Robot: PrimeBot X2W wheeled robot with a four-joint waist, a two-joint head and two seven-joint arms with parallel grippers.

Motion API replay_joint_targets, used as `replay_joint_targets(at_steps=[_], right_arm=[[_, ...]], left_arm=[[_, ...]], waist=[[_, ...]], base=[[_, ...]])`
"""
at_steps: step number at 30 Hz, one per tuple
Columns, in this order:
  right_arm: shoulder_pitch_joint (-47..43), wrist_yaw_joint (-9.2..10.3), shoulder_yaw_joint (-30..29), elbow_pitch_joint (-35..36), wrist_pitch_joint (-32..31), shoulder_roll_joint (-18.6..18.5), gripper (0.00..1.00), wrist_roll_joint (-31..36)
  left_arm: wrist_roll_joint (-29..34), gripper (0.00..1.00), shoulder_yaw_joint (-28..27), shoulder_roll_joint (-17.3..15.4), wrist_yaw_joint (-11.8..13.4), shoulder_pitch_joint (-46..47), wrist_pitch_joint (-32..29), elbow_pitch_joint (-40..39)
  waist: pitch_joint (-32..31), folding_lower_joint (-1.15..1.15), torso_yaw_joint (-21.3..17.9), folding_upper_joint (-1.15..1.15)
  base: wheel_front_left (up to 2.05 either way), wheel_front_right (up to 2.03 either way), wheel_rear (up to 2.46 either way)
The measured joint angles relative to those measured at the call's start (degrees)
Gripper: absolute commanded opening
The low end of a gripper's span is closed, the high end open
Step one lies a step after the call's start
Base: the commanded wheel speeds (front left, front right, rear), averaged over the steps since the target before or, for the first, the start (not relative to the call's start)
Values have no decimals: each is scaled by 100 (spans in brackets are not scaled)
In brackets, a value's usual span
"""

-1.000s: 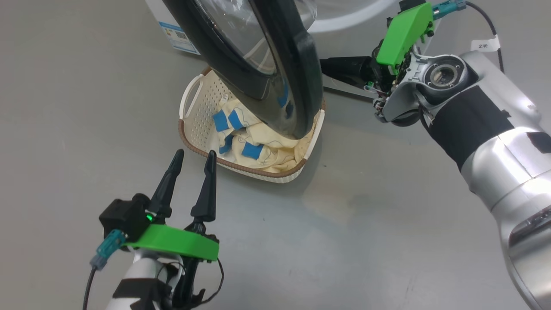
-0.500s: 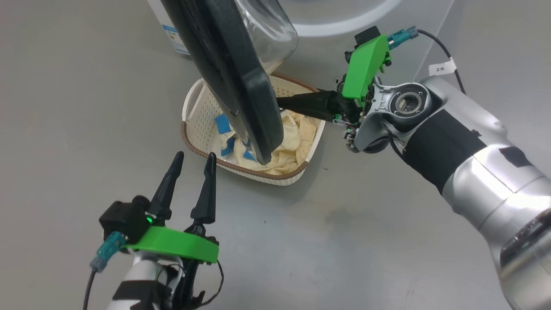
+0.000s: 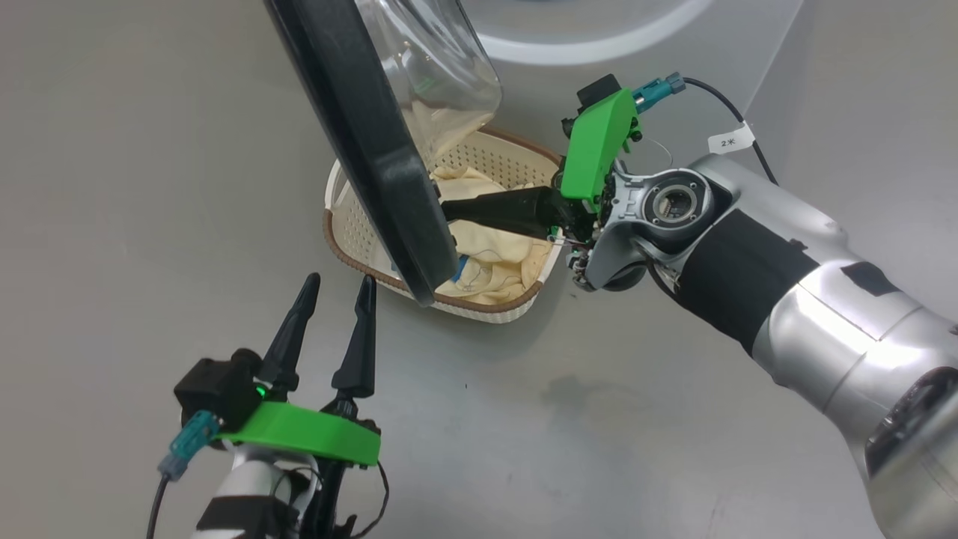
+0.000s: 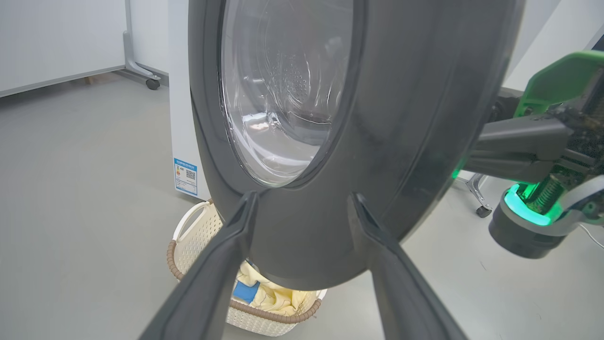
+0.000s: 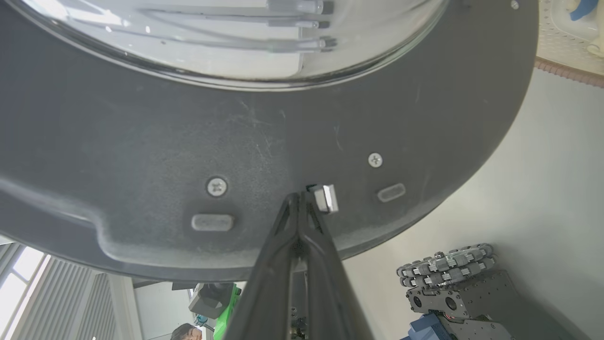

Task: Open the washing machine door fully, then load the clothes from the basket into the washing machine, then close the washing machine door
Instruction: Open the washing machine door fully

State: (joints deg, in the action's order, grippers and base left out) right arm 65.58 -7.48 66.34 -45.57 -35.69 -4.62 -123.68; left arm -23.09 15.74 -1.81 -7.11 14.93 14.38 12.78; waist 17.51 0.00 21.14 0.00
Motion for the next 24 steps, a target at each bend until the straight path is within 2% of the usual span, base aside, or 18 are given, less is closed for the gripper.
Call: replay_joint_targets(at_steps=[7,15,21,23,24], right_arm=[[183,0,237,76,151,1,0,-305],[186,0,322,131,517,-38,0,-286],[-60,0,288,563,1368,-549,0,352],[-283,0,361,900,1822,-795,0,916],[-530,0,469,1233,2356,-1043,0,1560]], left_arm=[[0,100,-3,0,0,1,0,-2],[93,100,-208,-1,0,-37,0,2],[235,100,-345,-9,0,-249,0,1],[252,100,-421,-24,0,-347,0,-2],[300,100,-478,-48,0,-427,0,-10]], waist=[[18,0,2,0],[-143,0,-165,0],[-439,0,-387,0],[-549,0,-486,0],[-661,0,-587,0]], base=[[0,0,0],[0,0,0],[0,0,0],[0,0,0],[0,0,0]])
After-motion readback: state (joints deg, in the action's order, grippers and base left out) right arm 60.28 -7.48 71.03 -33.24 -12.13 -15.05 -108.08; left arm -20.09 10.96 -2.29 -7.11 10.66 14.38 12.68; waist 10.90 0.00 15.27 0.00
